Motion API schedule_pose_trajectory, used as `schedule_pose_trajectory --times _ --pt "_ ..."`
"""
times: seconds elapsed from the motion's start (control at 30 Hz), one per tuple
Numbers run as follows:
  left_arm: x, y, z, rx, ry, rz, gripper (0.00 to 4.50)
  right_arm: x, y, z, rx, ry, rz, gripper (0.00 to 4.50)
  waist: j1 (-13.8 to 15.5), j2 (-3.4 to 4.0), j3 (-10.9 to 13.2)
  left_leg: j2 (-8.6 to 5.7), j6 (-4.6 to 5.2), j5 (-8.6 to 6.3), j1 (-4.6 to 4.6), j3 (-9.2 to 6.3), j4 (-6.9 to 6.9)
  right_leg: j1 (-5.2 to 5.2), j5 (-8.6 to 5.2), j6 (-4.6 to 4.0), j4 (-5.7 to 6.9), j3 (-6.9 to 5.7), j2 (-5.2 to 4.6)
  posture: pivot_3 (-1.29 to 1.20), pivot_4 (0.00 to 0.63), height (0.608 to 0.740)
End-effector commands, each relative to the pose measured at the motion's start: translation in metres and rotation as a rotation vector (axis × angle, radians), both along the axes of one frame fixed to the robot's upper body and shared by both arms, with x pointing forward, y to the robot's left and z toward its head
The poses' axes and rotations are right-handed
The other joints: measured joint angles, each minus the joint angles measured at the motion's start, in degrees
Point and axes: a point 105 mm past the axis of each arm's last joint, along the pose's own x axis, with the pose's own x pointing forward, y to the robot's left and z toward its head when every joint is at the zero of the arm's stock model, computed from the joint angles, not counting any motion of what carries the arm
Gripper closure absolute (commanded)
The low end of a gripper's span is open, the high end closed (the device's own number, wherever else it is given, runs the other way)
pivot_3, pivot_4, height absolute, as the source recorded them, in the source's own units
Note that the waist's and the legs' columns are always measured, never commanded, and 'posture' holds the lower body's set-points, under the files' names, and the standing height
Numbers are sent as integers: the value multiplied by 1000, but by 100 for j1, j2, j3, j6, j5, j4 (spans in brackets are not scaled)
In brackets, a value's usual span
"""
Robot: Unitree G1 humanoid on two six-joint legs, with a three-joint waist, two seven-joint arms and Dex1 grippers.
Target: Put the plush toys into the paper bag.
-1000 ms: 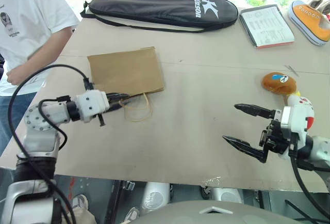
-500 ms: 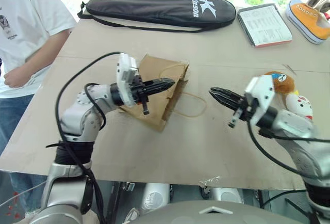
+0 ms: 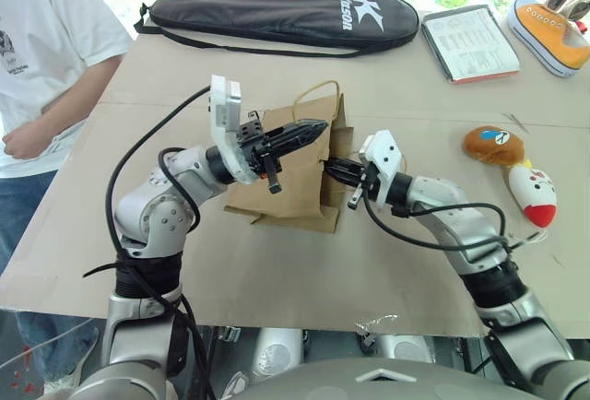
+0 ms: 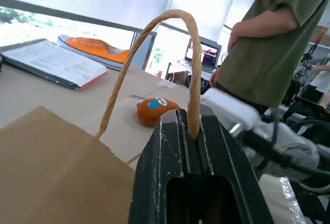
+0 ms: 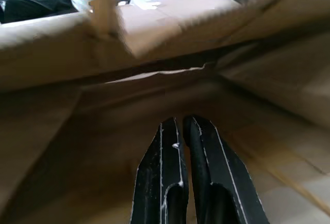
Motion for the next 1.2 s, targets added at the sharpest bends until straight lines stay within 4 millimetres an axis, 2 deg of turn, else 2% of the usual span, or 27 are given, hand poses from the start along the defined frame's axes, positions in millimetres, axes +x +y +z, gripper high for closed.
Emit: schedule_pose_trajectory --times 0.03,0.23,0.37,0.5,0.67,0.97,1.2 --pt "-11 -2 9 -5 -46 -15 4500 3 17 7 50 -33 83 4429 -4 1 0 0 -1 0 1 -1 -1 0 0 0 1 0 0 0 150 740" --pt "-12 -2 9 2 -49 4 4500 14 37 1 119 34 119 4429 7 1 1 0 -4 2 0 -1 -3 -1 0 0 0 -2 -2 0 150 740" --pt "-11 -1 10 -5 -51 24 4500 11 49 -8 109 28 152 4429 -1 3 1 -1 -5 2 0 -1 -3 -1 0 -1 1 -3 -4 0 150 740" --pt "-11 0 14 -24 -59 47 4500 5 59 -24 62 8 177 4429 -7 3 1 -1 -7 4 1 0 -5 -1 1 -1 1 -3 -5 0 150 740" --pt "-9 7 20 -40 -64 75 4500 3 64 -30 147 55 161 4429 -14 4 2 0 -11 5 1 -1 -8 -3 1 -1 2 -3 -5 0 150 740" --pt "-13 -6 28 -59 -82 48 4500 8 78 -65 -143 2 184 4429 -23 4 1 -2 -20 11 7 -2 -11 -2 1 -2 8 -5 -9 0 150 740" --pt "-4 3 56 -111 -150 114 4500 5 70 -93 -272 66 193 4429 -26 7 -9 -1 -24 13 13 -5 -14 0 2 -3 12 -6 -10 0 150 740"
